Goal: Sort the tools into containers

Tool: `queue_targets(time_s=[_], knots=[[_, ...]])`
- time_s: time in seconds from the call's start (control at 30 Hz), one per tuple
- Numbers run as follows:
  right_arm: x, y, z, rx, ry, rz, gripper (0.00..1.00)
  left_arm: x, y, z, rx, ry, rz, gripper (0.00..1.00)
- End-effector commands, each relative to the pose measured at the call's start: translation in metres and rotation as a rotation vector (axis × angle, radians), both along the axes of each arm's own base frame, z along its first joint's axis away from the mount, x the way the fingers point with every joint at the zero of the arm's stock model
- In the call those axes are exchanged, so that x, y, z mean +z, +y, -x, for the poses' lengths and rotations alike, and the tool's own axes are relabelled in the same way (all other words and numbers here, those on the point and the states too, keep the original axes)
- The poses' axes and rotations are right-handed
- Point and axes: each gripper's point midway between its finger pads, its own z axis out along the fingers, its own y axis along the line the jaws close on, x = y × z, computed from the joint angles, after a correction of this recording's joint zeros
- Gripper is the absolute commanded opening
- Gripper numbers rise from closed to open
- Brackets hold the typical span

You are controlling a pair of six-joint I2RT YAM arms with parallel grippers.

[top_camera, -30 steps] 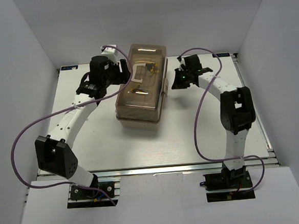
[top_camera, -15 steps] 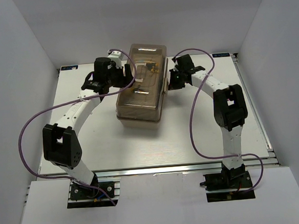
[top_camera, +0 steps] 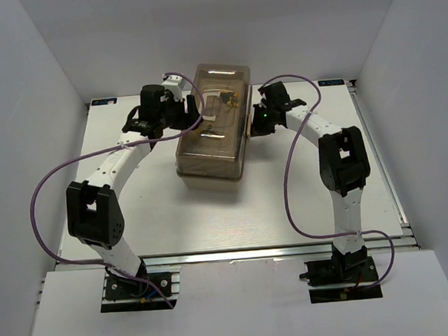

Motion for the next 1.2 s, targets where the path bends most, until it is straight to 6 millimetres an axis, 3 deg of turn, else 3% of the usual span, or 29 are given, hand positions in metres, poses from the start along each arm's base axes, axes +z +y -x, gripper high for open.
queue_targets(time_s=[0.0,0.2,0.33,0.37,0.4,0.47,0.5,0.53,0.57,0.6,0.63,0.7,0.8,0.97,1.1,1.17], knots=[[0.052,0.060,-0.001,0.119,-0.102,-0.196,0.00,-0.050,-0.025,0.028,-0.125,0.158,-0.008,0.75],[0.061,0.069,-0.005,0.122,-0.108,-0.257,0.00,-0.058,-0.030,0.039,-0.147,0.187,-0.013,0.75],[0.060,0.058,0.003,0.136,-0.131,-0.218,0.00,-0.054,-0.025,0.037,-0.120,0.170,-0.025,0.75],[0.069,0.056,0.009,0.156,-0.147,-0.233,0.00,-0.054,-0.024,0.036,-0.120,0.164,-0.033,0.75],[0.055,0.051,0.019,0.173,-0.135,-0.226,0.00,-0.051,-0.024,0.035,-0.121,0.159,-0.035,0.76],[0.051,0.048,0.034,0.199,-0.133,-0.235,0.00,-0.054,-0.024,0.032,-0.120,0.162,-0.049,0.76],[0.043,0.040,0.051,0.200,-0.116,-0.230,0.00,-0.053,-0.023,0.030,-0.116,0.161,-0.052,0.76],[0.045,0.038,0.054,0.200,-0.150,-0.234,0.00,-0.053,-0.021,0.028,-0.104,0.160,-0.054,0.76],[0.057,0.029,0.056,0.170,-0.198,-0.217,0.00,-0.051,-0.015,0.023,-0.057,0.160,-0.052,0.77],[0.039,0.020,0.070,0.151,-0.174,-0.189,0.00,-0.046,-0.011,0.017,-0.019,0.150,-0.037,0.77],[0.045,0.017,0.068,0.151,-0.235,-0.180,0.00,-0.041,0.004,0.010,0.036,0.147,-0.009,0.78],[0.057,0.010,0.074,0.172,-0.296,-0.166,0.00,-0.014,0.014,0.000,0.110,0.105,0.104,0.82],[0.058,0.009,0.088,0.284,-0.374,-0.144,0.00,0.025,0.037,-0.007,0.200,0.026,0.179,0.87],[0.051,0.031,0.089,0.495,-0.574,0.003,0.00,0.088,0.067,-0.006,0.322,-0.091,0.179,0.98],[0.038,0.050,0.094,0.557,-0.542,0.046,0.00,0.137,0.100,0.028,0.433,-0.205,0.147,0.98],[0.039,0.066,0.103,0.591,-0.561,0.051,0.00,0.140,0.116,0.043,0.485,-0.222,0.101,0.98]])
